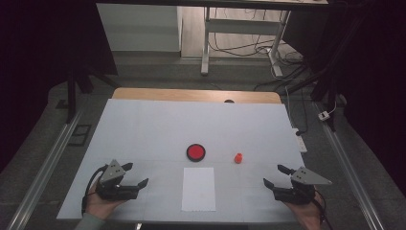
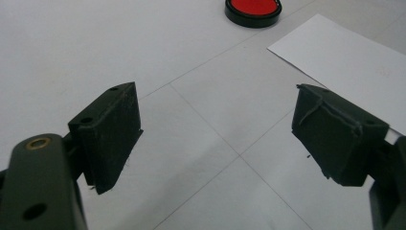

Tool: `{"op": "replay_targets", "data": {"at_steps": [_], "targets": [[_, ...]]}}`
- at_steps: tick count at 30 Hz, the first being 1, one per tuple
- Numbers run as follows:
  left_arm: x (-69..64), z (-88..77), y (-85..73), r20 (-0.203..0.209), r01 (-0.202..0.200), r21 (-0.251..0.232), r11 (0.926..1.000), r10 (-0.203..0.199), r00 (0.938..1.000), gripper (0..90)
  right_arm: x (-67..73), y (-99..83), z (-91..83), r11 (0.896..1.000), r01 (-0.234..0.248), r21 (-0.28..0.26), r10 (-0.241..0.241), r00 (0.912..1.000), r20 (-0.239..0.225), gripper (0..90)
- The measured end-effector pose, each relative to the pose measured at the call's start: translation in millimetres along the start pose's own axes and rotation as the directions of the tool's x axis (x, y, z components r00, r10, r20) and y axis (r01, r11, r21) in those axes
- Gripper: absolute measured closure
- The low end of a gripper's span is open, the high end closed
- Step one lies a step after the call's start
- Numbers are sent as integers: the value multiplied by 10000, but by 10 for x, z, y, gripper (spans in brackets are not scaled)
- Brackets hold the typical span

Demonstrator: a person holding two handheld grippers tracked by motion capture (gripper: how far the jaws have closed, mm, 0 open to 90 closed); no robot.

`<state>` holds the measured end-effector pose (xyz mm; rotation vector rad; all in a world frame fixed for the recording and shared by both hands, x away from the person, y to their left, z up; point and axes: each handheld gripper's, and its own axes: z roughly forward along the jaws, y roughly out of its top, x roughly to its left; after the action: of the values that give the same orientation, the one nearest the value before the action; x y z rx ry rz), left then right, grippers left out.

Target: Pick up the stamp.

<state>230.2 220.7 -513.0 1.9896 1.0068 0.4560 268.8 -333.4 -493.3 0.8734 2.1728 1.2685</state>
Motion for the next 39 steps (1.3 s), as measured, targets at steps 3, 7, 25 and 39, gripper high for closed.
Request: {"op": "replay_targets", "data": {"at_steps": [3,7,25,39], "targets": [[3,11,13,-37,2,-31,10000,-2,10000,174,20,8,12,10000,47,-5,-47,10000,-47,235],[16,10,30,-36,34,-82,10000,-34,10000,174,54,25,49,9999,151,28,-150,9996,-229,239],[-2,-4,-14,-15,-65,-98,9999,65,10000,173,61,37,105,9999,74,94,-72,9997,-233,241],[-7,14,-26,-146,-293,-16,9996,293,9995,173,76,133,199,9999,-31,151,37,9994,-340,260]]}}
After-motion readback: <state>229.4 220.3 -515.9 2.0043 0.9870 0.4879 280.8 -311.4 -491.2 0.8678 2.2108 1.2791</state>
